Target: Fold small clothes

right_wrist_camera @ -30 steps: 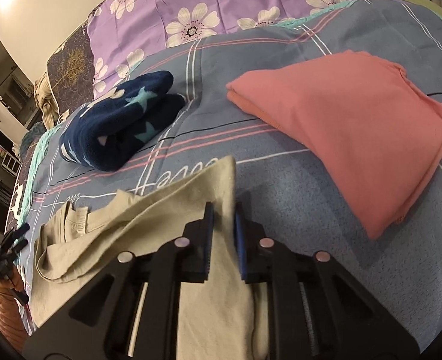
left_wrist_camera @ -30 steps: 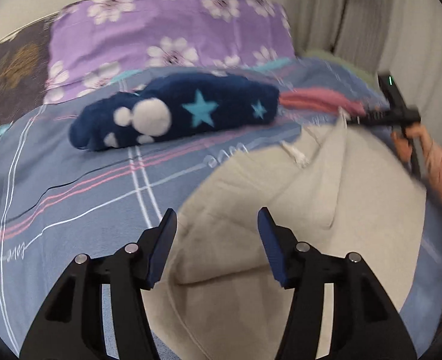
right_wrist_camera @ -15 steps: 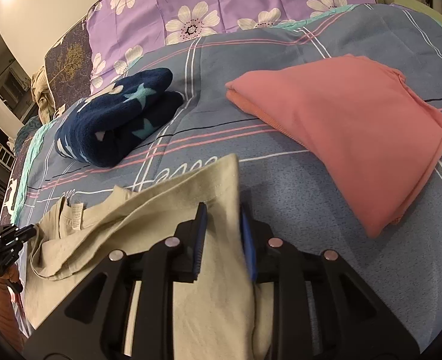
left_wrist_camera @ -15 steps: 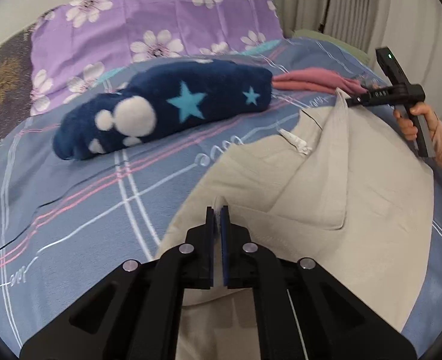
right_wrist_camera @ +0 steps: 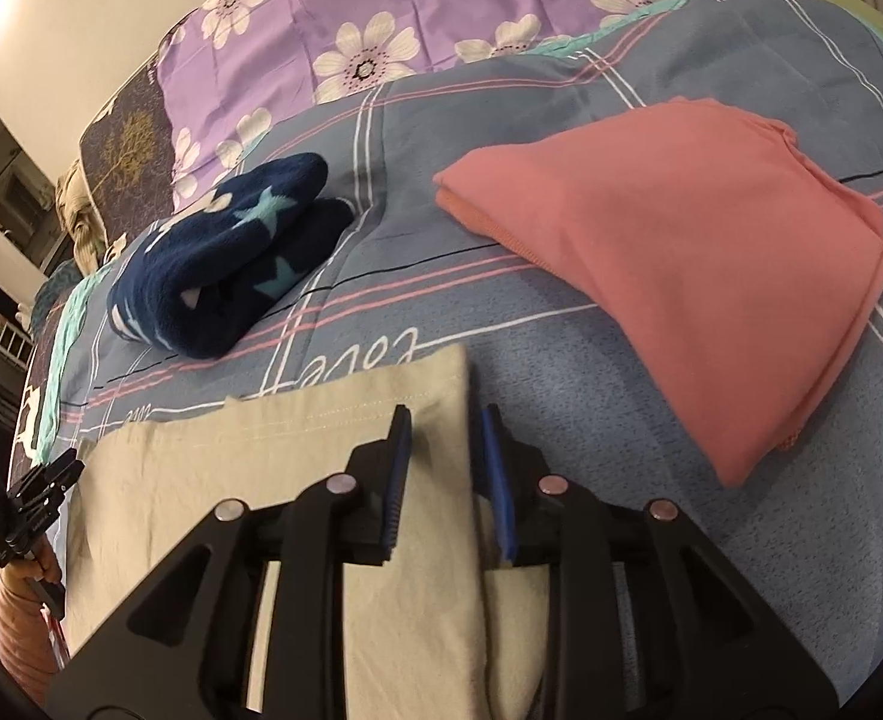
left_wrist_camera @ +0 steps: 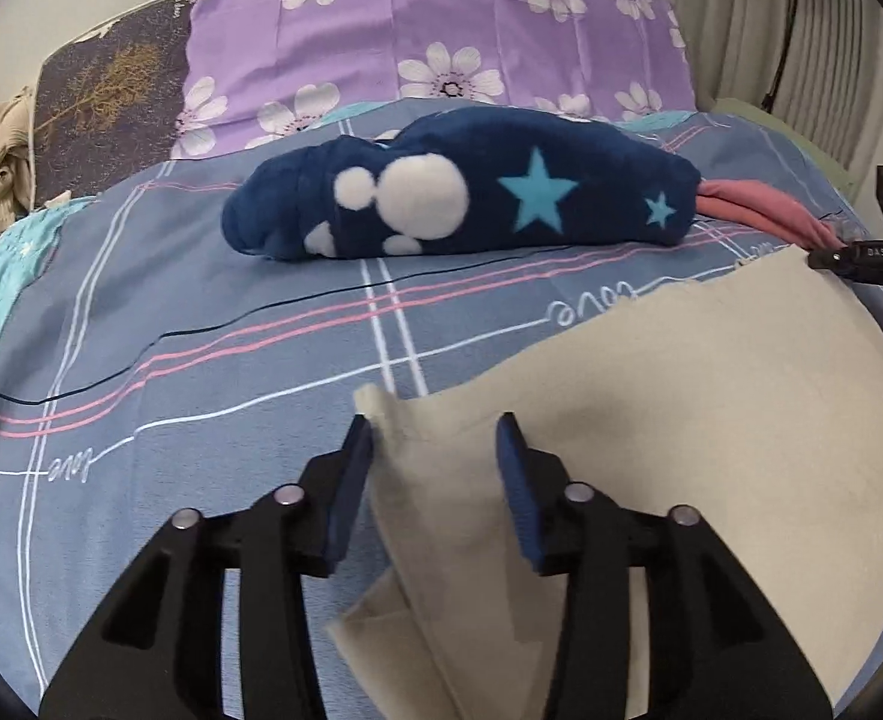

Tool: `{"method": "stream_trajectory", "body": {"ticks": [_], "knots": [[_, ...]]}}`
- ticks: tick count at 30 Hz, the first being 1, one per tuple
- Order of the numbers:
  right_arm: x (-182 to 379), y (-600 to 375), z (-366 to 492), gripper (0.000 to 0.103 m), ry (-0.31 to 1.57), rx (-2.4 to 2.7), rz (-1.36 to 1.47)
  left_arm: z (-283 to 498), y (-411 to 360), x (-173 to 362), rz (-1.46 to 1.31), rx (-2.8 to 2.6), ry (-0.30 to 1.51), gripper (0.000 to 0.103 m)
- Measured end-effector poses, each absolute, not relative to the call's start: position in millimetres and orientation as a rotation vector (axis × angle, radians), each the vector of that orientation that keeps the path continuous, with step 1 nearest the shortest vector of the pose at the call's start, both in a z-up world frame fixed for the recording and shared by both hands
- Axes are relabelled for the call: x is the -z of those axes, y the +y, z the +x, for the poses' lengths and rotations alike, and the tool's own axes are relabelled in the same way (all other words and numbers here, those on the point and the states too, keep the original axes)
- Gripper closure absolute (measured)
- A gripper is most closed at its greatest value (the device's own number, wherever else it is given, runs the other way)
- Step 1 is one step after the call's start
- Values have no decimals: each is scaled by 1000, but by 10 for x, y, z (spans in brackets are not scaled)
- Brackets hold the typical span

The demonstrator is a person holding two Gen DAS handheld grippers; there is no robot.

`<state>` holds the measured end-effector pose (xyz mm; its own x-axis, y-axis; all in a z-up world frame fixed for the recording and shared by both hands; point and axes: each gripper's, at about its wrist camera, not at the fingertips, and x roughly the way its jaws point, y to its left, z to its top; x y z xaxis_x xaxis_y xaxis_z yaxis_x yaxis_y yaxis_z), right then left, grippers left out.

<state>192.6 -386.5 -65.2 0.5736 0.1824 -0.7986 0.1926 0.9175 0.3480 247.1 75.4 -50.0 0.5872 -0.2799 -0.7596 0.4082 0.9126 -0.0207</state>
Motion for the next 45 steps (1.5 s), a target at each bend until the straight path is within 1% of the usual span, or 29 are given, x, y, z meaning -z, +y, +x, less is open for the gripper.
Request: {"method": "stream_trajectory", "body": {"ticks": [1, 2, 3, 4, 5, 6, 9, 10, 11, 12, 14, 16, 17, 18, 21, 25, 26, 27, 28, 29, 30, 32, 34, 35, 36, 38, 40, 42, 45], "knots": [[669, -3854, 1953, 65, 978, -13, 433, 2475, 755, 518, 151, 413, 870, 44], [680, -3839, 1972, 59, 984, -23, 435, 2522, 737, 550, 135, 426, 898, 44], [691, -3817, 2004, 60, 984, -23, 428, 2557, 729, 591, 121, 427, 923, 44], [694, -3786, 2030, 68, 986, -23, 414, 2574, 721, 625, 112, 428, 936, 49], [692, -3758, 2042, 96, 990, -31, 408, 2576, 697, 638, 107, 431, 939, 75], [647, -3733, 2026, 99, 970, -23, 402, 2549, 668, 618, 110, 435, 932, 90], [441, -3718, 1911, 99, 868, 2, 360, 2415, 592, 529, 178, 398, 878, 90], [435, -3722, 1910, 99, 870, 25, 336, 2388, 547, 547, 231, 379, 875, 90], [461, -3738, 1913, 95, 892, 78, 307, 2357, 483, 602, 313, 339, 878, 83], [490, -3764, 1897, 88, 916, 108, 303, 2330, 461, 621, 343, 320, 876, 75], [523, -3832, 1771, 87, 937, 121, 353, 2199, 456, 553, 370, 279, 855, 65], [484, -3848, 1441, 87, 909, 93, 370, 1991, 555, 391, 311, 326, 825, 58], [475, -3859, 1312, 85, 899, 82, 360, 1819, 648, 289, 266, 335, 796, 47], [468, -3847, 1071, 80, 889, 77, 336, 1672, 736, 229, 238, 325, 778, 41], [509, -3837, 423, 77, 891, 80, 293, 1182, 1067, 147, 131, 309, 772, 41], [582, -3832, -259, 76, 910, 100, 300, 531, 1422, 235, -27, 329, 825, 41], [587, -3827, -368, 73, 910, 107, 303, 351, 1457, 272, -56, 348, 837, 41], [582, -3803, -503, 70, 908, 112, 308, 230, 1464, 301, -76, 368, 846, 43], [576, -3772, -615, 69, 905, 112, 311, 136, 1458, 339, -92, 388, 855, 45], [578, -3749, -680, 67, 904, 112, 311, 39, 1422, 388, -98, 411, 872, 50], [578, -3715, -756, 66, 904, 108, 313, 0, 1387, 433, -97, 422, 885, 51], [589, -3664, -812, 66, 906, 102, 318, -39, 1322, 544, -97, 427, 918, 51], [582, -3600, -849, 64, 904, 92, 341, 9, 1307, 609, -122, 423, 927, 57], [566, -3577, -828, 62, 903, 82, 351, 58, 1308, 632, -157, 431, 921, 70], [555, -3527, -846, 60, 898, 67, 360, 91, 1312, 646, -179, 432, 916, 95], [535, -3417, -896, 59, 900, 58, 340, 116, 1297, 581, -191, 416, 894, 95], [512, -3360, -934, 57, 901, 57, 308, 32, 1256, 355, -125, 395, 815, 96], [489, -3324, -980, 50, 898, 62, 276, -88, 1221, 79, -51, 386, 738, 98], [509, -3366, -999, 50, 902, 77, 291, -77, 1248, 82, 44, 336, 762, 103]]}}
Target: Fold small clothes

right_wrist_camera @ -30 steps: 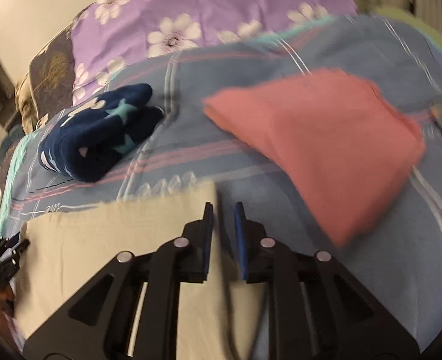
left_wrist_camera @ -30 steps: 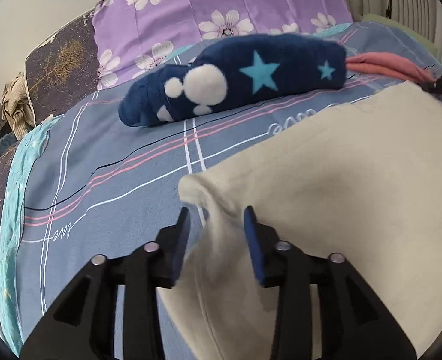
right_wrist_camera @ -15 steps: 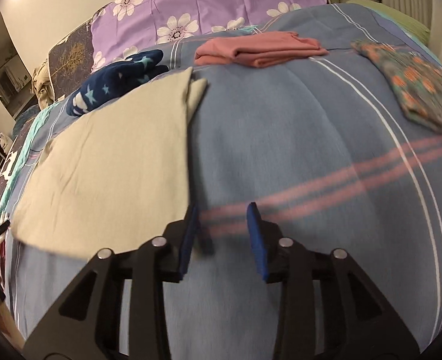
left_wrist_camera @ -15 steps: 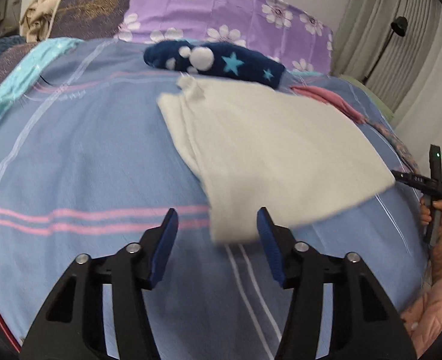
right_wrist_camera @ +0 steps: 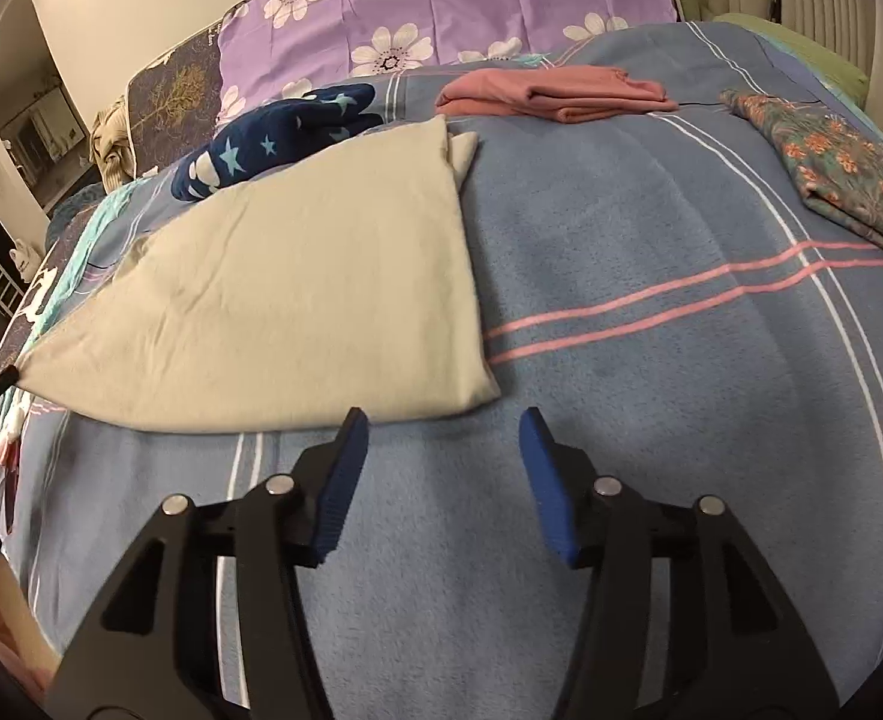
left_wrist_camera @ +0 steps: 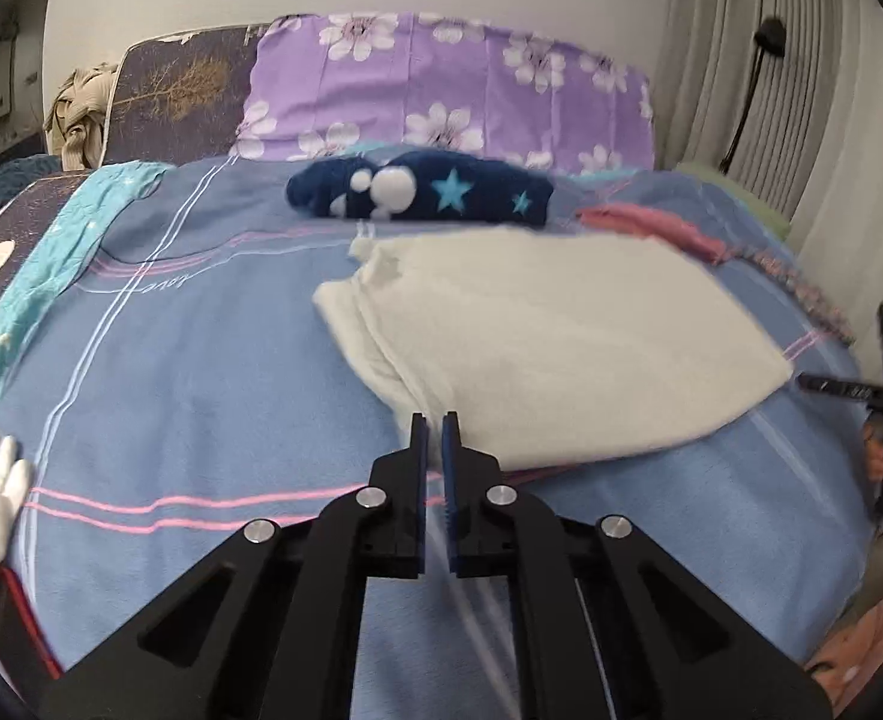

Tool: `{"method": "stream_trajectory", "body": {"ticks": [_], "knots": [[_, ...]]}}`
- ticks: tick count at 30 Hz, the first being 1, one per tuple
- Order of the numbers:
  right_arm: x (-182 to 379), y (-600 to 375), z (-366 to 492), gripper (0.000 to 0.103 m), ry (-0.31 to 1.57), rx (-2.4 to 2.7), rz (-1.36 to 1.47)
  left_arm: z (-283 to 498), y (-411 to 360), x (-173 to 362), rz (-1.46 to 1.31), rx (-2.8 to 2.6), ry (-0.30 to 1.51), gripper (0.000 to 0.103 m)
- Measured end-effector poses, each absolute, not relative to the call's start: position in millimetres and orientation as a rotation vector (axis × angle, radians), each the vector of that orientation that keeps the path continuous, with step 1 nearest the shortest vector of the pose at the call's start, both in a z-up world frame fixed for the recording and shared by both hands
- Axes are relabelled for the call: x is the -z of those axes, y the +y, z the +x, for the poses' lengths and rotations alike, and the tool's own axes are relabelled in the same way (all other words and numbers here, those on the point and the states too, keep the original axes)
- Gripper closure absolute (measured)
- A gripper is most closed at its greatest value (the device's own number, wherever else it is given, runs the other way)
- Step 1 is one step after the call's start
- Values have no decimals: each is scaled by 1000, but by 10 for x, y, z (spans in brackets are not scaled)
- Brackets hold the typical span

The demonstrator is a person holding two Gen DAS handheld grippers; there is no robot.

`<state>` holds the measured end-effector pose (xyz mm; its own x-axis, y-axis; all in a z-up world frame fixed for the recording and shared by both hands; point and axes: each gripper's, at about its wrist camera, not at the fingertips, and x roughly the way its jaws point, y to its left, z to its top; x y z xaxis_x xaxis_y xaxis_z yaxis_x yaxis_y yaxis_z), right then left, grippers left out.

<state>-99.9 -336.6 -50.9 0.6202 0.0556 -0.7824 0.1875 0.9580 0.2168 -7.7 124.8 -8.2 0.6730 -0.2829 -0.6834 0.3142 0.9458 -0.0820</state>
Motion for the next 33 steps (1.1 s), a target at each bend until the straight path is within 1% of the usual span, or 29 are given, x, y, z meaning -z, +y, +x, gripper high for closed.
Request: {"method": "stream_trajectory", "body": {"ticks": [2, 4, 5, 6, 7, 9, 11, 13, 15, 16, 17, 18, 19, 20, 22, 24, 26, 29, 31, 32, 33], "knots": [[536, -3416, -1002, 50, 901, 87, 323, -15, 1315, 340, 78, 258, 845, 103], [572, -3453, -1008, 50, 907, 78, 356, -19, 1412, 608, 33, 233, 935, 103], [579, -3462, -1000, 50, 910, 73, 361, -38, 1447, 641, -7, 244, 947, 103], [591, -3472, -993, 50, 916, 59, 373, -72, 1477, 629, -65, 264, 942, 99], [597, -3487, -983, 50, 919, 50, 385, -97, 1490, 598, -127, 298, 940, 93], [613, -3529, -962, 50, 918, 13, 461, -156, 1509, 508, -283, 366, 914, 49], [670, -3567, -942, 50, 919, -45, 579, -153, 1439, 505, -373, 414, 912, 45], [794, -3569, -894, 49, 938, -90, 700, -84, 1318, 599, -447, 440, 945, 45], [837, -3606, -826, 42, 912, -82, 778, 32, 1249, 764, -537, 445, 988, 45], [838, -3632, -784, 41, 901, -79, 813, 88, 1233, 811, -575, 441, 972, 48], [846, -3670, -720, 40, 886, -73, 854, 145, 1238, 836, -602, 434, 950, 75], [870, -3709, -655, 45, 871, -59, 888, 220, 1258, 880, -643, 429, 952, 98], [894, -3744, -617, 59, 872, -30, 901, 302, 1292, 930, -711, 428, 960, 102], [947, -3776, -557, 101, 904, 11, 925, 365, 1325, 934, -769, 428, 948, 102], [940, -3812, -590, 101, 892, 16, 996, 366, 1291, 756, -693, 421, 907, 102], [724, -3740, -705, 101, 851, -20, 945, 284, 1237, 436, -554, 425, 861, 102], [557, -3643, -805, 101, 863, -53, 904, 202, 1290, 198, -455, 398, 837, 102], [439, -3454, -980, 101, 933, -79, 815, 82, 1440, 132, -402, 367, 873, 102], [562, -3302, -1054, 101, 1018, -66, 753, -14, 1497, 250, -338, 309, 931, 101], [647, -3246, -1077, 99, 1059, -50, 727, -57, 1543, 385, -298, 248, 975, 94], [744, -3215, -1124, 95, 1097, -33, 701, -107, 1584, 473, -284, 199, 1002, 86]]}}
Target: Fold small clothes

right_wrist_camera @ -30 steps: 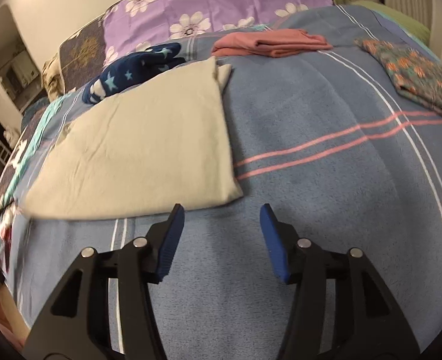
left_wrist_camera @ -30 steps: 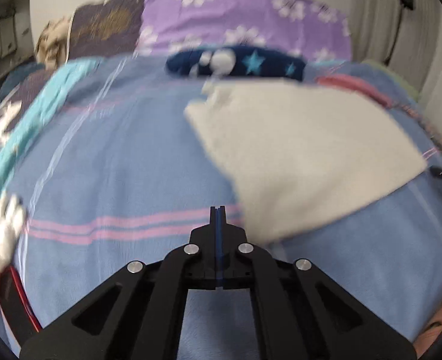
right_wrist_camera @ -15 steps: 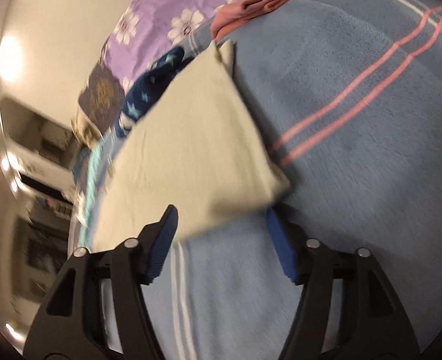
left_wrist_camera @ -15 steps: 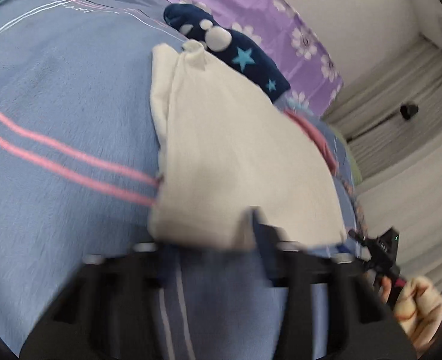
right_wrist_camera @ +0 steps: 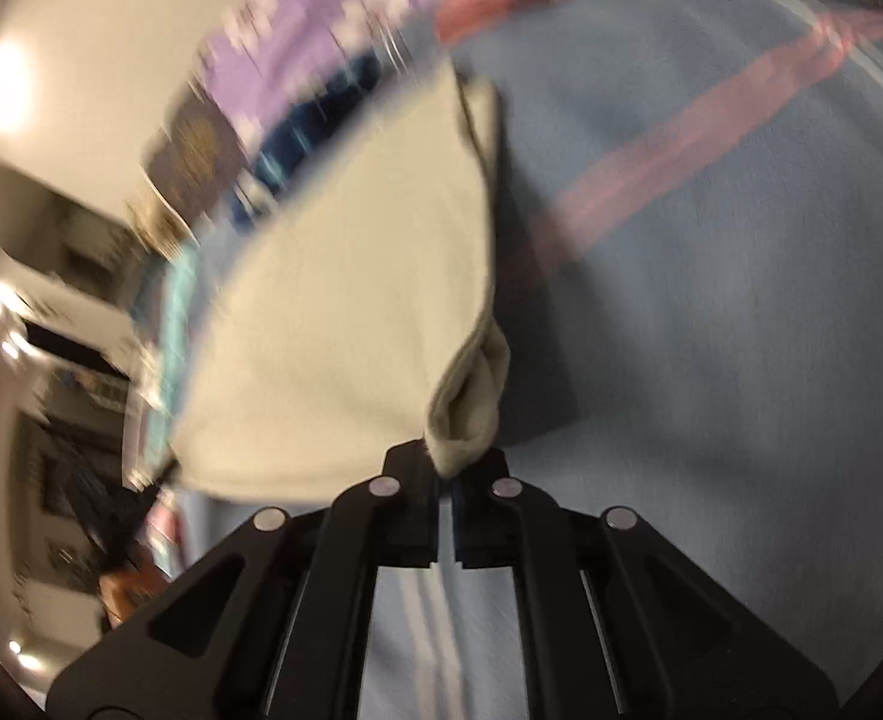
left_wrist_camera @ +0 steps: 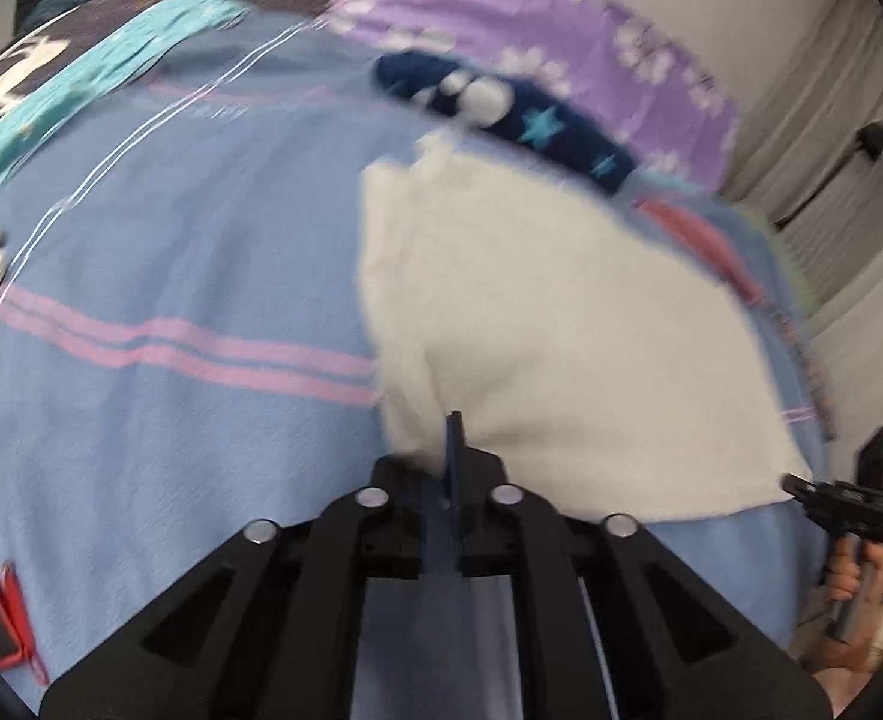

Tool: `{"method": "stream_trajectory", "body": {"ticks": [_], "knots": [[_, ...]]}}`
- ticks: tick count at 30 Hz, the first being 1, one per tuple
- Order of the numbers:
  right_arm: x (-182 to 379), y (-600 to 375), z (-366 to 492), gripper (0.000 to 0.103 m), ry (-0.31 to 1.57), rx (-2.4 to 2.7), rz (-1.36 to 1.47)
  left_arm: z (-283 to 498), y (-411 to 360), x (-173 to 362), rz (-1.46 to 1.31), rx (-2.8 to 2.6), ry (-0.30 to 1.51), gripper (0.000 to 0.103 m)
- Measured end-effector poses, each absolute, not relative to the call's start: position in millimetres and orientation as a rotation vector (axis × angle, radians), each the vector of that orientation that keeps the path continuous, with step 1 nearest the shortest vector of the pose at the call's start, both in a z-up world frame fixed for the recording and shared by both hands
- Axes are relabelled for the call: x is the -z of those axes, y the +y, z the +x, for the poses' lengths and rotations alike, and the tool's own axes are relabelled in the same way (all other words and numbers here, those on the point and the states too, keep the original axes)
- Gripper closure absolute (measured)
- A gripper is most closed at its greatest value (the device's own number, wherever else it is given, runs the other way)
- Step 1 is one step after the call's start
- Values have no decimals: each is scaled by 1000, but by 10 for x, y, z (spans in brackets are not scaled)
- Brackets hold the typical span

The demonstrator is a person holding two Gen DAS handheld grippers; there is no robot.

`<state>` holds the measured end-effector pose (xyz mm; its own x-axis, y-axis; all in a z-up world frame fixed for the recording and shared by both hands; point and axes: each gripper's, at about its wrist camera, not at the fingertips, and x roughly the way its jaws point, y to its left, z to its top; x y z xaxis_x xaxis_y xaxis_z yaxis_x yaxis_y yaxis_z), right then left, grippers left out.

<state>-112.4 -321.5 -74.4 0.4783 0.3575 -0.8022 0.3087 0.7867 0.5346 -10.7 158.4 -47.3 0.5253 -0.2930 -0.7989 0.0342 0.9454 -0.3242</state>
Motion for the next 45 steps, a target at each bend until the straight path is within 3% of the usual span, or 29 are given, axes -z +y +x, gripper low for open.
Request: {"method": "stream_trajectory", "body": {"ticks": [2, 6, 8, 14, 17, 19, 21, 26, 28, 29, 30, 34, 36, 45], "knots": [[785, -3277, -1241, 96, 1065, -52, 725, -178, 1646, 514, -216, 58, 1001, 82], [583, -3521, -1350, 90, 965, -20, 712, -258, 1266, 104, -47, 66, 880, 75], [490, -3606, -1324, 93, 924, -13, 685, -257, 822, -98, 32, 202, 834, 61], [555, -3626, -1214, 93, 903, -121, 737, -177, -619, -69, 97, 666, 886, 60], [639, -3587, -1145, 86, 929, -147, 731, -106, -1105, 24, 145, 740, 921, 60], [641, -3489, -1112, 86, 935, -195, 720, -28, -1239, 109, 117, 775, 974, 54], [600, -3345, -1086, 93, 930, -291, 676, 36, -1295, 161, 106, 778, 1007, 48], [487, -3203, -1097, 93, 904, -311, 563, 127, -1473, 272, 97, 788, 1055, 48], [476, -3381, -1115, 84, 874, -255, 600, 97, -1516, 304, 102, 799, 1060, 47], [492, -3483, -1124, 70, 865, -220, 620, 82, -1538, 331, 106, 807, 1064, 47], [539, -3581, -1104, 66, 866, -183, 641, 69, -1575, 351, 111, 817, 1071, 47], [735, -3583, -1010, 66, 929, -248, 683, 53, -1642, 457, 108, 849, 1099, 47], [706, -3494, -989, 79, 910, -294, 662, 47, -1638, 472, 98, 855, 1098, 47], [609, -3191, -879, 79, 911, -388, 570, 138, -1798, 445, 47, 916, 1108, 46]]}}
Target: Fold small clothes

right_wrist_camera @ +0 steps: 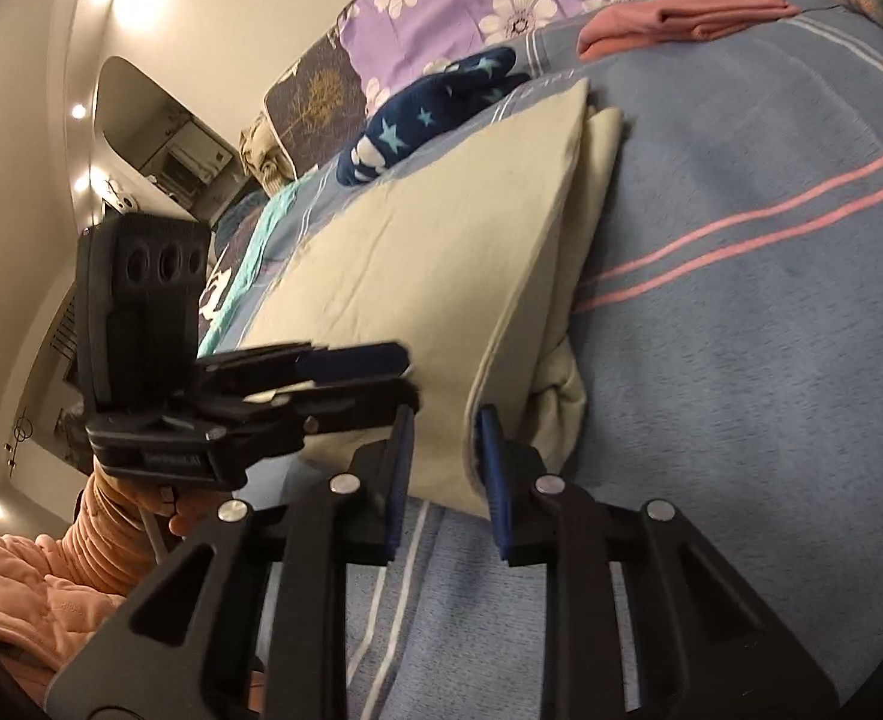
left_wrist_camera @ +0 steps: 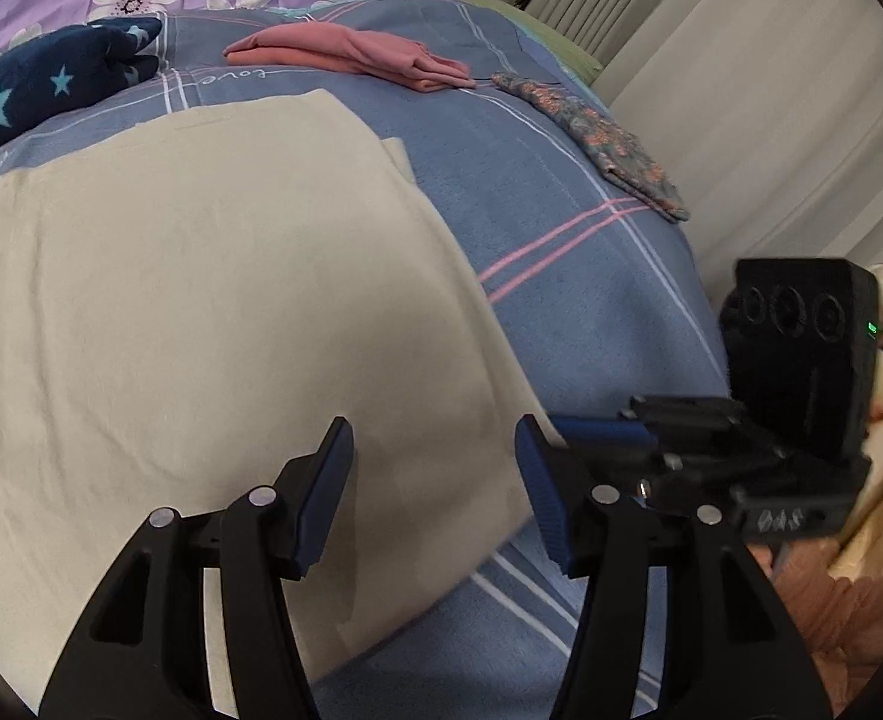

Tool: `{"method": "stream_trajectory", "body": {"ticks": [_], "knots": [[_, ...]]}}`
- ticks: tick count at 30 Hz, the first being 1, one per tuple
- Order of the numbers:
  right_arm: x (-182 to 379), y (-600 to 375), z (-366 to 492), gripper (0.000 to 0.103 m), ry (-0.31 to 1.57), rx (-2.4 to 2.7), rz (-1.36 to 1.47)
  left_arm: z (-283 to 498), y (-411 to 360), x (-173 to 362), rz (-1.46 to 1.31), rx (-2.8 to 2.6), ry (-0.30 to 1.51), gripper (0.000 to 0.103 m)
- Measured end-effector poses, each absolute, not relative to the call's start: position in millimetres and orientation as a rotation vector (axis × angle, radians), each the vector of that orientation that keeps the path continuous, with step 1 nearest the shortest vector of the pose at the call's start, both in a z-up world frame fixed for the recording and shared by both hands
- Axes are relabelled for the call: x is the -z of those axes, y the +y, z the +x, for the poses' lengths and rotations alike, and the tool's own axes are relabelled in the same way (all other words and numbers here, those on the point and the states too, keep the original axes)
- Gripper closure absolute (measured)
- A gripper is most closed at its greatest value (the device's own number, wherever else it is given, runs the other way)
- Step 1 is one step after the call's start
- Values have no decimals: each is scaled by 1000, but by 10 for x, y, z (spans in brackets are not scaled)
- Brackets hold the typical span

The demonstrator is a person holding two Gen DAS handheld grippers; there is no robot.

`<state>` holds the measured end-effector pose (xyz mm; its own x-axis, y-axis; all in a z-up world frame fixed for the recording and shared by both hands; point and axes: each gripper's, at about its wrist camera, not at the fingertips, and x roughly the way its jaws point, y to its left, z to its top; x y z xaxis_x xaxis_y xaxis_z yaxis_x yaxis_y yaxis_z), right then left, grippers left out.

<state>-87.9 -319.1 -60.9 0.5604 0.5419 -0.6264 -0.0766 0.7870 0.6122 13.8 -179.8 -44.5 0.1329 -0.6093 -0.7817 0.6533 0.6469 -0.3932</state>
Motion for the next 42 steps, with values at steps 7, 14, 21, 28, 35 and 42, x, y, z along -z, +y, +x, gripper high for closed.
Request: {"method": "stream_trajectory", "body": {"ticks": [7, 14, 21, 28, 35, 42], "knots": [[647, -3109, -1038, 77, 956, -401, 510, 193, -2127, 562, 46, 1017, 1146, 62], [328, -3602, -1117, 73, 899, -261, 472, 117, -2121, 636, 111, 972, 1134, 91], [480, -3948, -223, 73, 933, -169, 545, -141, -2280, 589, 220, 1008, 1125, 68], [663, -3906, 551, 70, 983, -187, 578, -207, -2326, 583, 266, 1048, 1115, 89], [56, -3865, 466, 102, 800, -132, 504, -223, -2321, 575, 278, 1114, 1092, 95], [341, -3987, 435, 103, 855, 138, 294, -198, -2394, 631, 283, 1164, 1087, 98]]}}
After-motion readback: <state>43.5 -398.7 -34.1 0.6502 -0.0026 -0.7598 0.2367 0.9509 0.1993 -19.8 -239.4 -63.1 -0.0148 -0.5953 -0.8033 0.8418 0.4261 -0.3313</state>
